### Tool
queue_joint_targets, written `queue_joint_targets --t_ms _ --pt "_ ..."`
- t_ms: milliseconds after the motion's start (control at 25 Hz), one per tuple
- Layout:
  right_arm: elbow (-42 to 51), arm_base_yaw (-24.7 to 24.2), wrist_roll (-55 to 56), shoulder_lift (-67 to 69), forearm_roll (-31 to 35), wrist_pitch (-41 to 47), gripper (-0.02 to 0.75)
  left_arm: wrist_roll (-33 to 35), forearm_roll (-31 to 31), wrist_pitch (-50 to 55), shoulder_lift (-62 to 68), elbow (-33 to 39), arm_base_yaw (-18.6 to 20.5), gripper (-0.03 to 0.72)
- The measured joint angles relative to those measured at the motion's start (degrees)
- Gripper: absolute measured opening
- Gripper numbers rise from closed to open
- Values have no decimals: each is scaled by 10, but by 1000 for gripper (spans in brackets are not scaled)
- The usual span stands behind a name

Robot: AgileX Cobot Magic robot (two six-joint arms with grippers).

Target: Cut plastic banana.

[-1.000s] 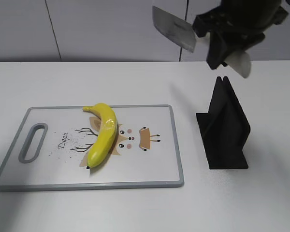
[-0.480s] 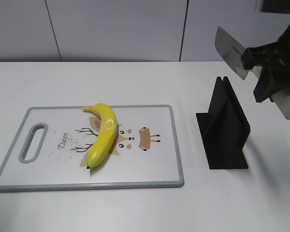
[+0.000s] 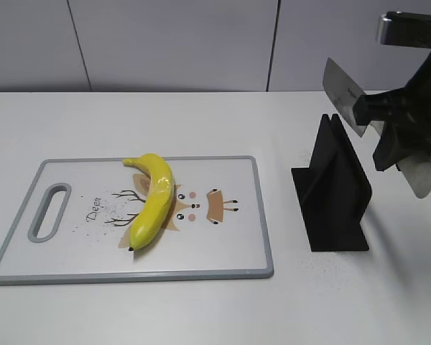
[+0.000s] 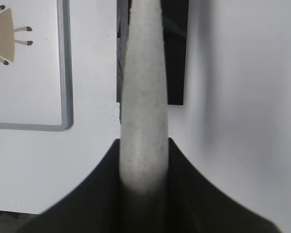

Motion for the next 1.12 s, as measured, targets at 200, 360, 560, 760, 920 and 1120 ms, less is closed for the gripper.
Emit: queue_joint_targets --t_ms 200,360,560,760,920,1120 --pt "14 0 1 0 0 -3 160 0 0 -18 -116 22 0 593" --pt "31 0 1 0 0 -18 160 0 2 -14 -189 40 0 593" --pt "48 0 -6 11 1 -31 160 0 2 -10 -265 46 0 593" --pt "49 0 -16 14 1 -45 160 0 2 -8 -292 49 0 593" --pt "49 0 -17 12 1 -45 160 0 2 -7 -292 50 0 592" --pt "49 0 -18 -19 1 -39 160 0 2 -7 -292 50 0 592"
